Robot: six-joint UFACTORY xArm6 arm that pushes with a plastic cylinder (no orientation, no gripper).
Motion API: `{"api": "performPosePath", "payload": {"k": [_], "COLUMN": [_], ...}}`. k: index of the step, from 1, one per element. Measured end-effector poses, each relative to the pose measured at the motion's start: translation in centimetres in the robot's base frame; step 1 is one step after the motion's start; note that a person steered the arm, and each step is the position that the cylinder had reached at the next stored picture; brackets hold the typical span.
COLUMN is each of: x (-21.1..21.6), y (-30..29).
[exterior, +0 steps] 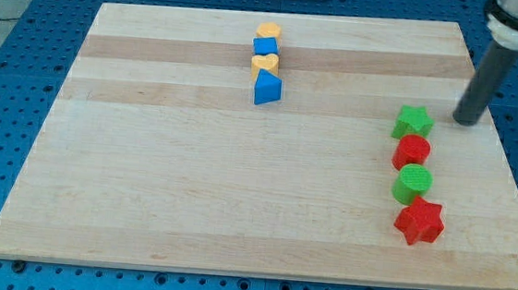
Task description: Adjust the green star slightly on the top of the red circle
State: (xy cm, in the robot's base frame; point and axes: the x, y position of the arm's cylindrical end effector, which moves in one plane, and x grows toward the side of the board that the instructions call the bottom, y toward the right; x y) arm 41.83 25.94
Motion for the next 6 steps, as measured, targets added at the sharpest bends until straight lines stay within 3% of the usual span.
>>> {"api": "performPosePath", "payload": {"k": [1, 2, 6], "x": [2.7, 2.6, 1.9], "y": [-0.8, -3.5, -5.3]}}
